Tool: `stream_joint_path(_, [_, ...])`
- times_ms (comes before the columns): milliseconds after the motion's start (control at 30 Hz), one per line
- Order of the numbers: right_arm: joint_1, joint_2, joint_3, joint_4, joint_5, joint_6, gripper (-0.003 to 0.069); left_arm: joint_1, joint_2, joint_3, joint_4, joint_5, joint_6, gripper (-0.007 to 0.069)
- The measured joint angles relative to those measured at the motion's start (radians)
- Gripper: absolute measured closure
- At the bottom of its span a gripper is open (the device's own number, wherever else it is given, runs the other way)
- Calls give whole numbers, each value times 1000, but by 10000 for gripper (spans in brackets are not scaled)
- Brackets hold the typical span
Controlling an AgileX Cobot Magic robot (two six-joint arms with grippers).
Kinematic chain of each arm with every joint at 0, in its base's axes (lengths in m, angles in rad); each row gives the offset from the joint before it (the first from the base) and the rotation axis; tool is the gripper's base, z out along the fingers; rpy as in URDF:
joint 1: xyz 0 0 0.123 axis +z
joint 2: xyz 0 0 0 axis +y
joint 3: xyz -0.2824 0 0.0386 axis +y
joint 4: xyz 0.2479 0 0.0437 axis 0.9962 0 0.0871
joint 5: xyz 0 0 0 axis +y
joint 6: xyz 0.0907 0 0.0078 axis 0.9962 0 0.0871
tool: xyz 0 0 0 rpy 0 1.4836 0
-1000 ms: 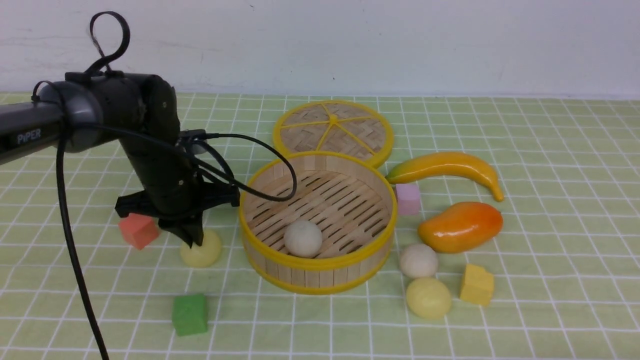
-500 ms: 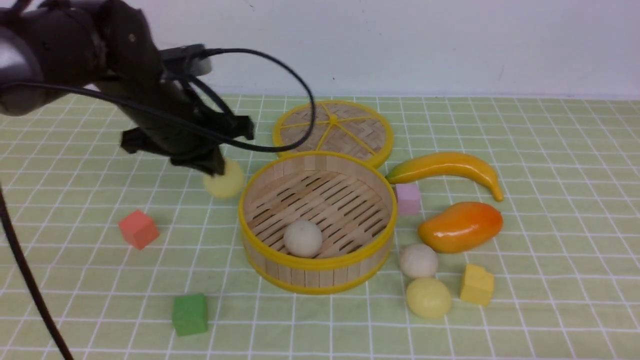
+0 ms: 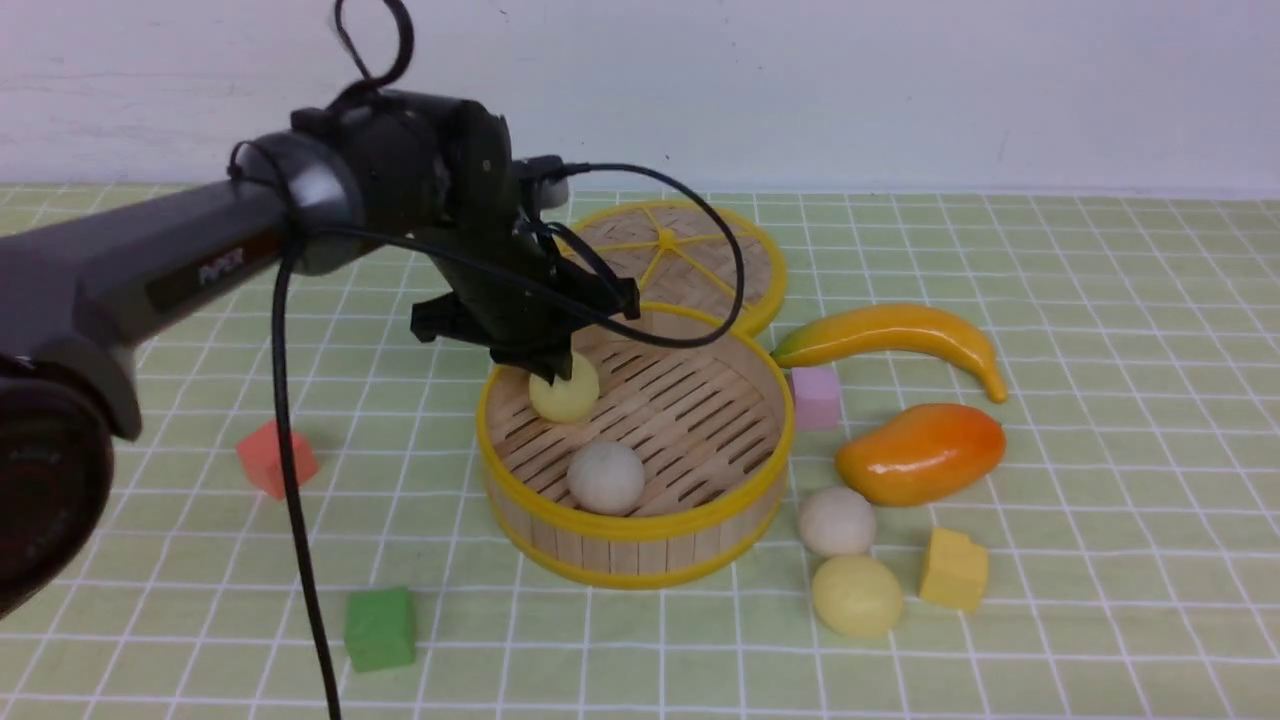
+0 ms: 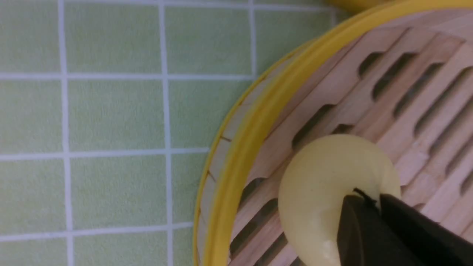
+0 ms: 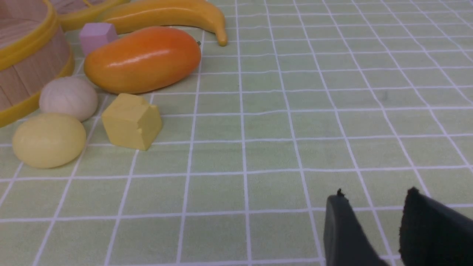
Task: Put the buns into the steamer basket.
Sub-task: Use the left arm to put the steamed stuffed bun into the steamer, then use the right arm to grab a steamed stuffed bun
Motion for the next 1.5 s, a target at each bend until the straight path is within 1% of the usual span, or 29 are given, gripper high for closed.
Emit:
stream_joint_path(100, [0, 0, 0, 0, 0, 0, 418, 0, 3, -1, 0, 12, -10, 545])
stream_joint_path(133, [0, 0, 0, 0, 0, 0, 418, 0, -1, -2, 0, 29, -10, 491])
stream_joint_path(167, [0, 0, 0, 0, 0, 0, 418, 0, -2, -2, 1, 32, -10, 482])
stream_joint_path(200, [0, 0, 0, 0, 0, 0, 418, 0, -14, -2, 1, 62, -11, 410])
stream_joint_path(233, [0, 0, 0, 0, 0, 0, 418, 0, -18, -2, 2, 71, -11, 389])
stream_joint_path(267, [0, 0, 0, 0, 0, 0, 418, 0, -41, -2, 6, 109, -9, 305])
stream_joint_path(433, [0, 0, 0, 0, 0, 0, 418, 0, -196, -2, 41, 207, 37, 99])
stream_joint_path(500, [0, 0, 0, 0, 0, 0, 418, 0, -300, -2, 71, 251, 50, 55])
stream_joint_path(567, [0, 0, 0, 0, 0, 0, 418, 0, -368, -3, 86, 278, 55, 44])
stream_joint_path(600, [0, 0, 0, 0, 0, 0, 418, 0, -470, -6, 102, 323, 59, 44])
stream_joint_path(633, [0, 0, 0, 0, 0, 0, 418, 0, -492, -6, 103, 333, 59, 46])
stream_joint_path(667, [0, 0, 0, 0, 0, 0, 418, 0, -583, -6, 107, 371, 62, 62])
stream_joint_path(733, [0, 0, 0, 0, 0, 0, 418, 0, -696, 11, 102, 396, 79, 99])
stream_joint_path(767, [0, 0, 0, 0, 0, 0, 418, 0, -696, 11, 102, 396, 81, 99])
stream_joint_path(867, [0, 0, 0, 0, 0, 0, 418, 0, -919, 130, 64, 377, 124, 210])
stream_joint_path(900, [0, 0, 0, 0, 0, 0, 418, 0, -998, 191, 64, 357, 128, 259])
stream_joint_path(967, [0, 0, 0, 0, 0, 0, 418, 0, -1066, 249, 53, 335, 129, 305])
stream_joint_path(1100, [0, 0, 0, 0, 0, 0, 418, 0, -1371, 547, 14, 200, 127, 504])
stream_joint_path(1167, [0, 0, 0, 0, 0, 0, 418, 0, -1541, 720, -6, 128, 104, 594])
stream_joint_path(1200, [0, 0, 0, 0, 0, 0, 418, 0, -1615, 783, -8, 101, 91, 622])
stream_joint_path(1233, [0, 0, 0, 0, 0, 0, 418, 0, -1684, 862, -7, 79, 77, 638])
stream_joint_path(1267, [0, 0, 0, 0, 0, 0, 418, 0, -1748, 939, -1, 64, 62, 638])
stream_joint_path(1300, [0, 0, 0, 0, 0, 0, 418, 0, -1748, 954, 1, 64, 59, 638])
stream_joint_path(1333, [0, 0, 0, 0, 0, 0, 418, 0, -1849, 1080, 12, 49, 35, 638])
stream_joint_path(1367, [0, 0, 0, 0, 0, 0, 418, 0, -1859, 1093, 12, 48, 31, 638])
stream_joint_path(1433, [0, 0, 0, 0, 0, 0, 418, 0, -1971, 1231, 18, 29, 16, 638])
stream_joint_path(1500, [0, 0, 0, 0, 0, 0, 418, 0, -2032, 1295, 17, -11, 14, 638])
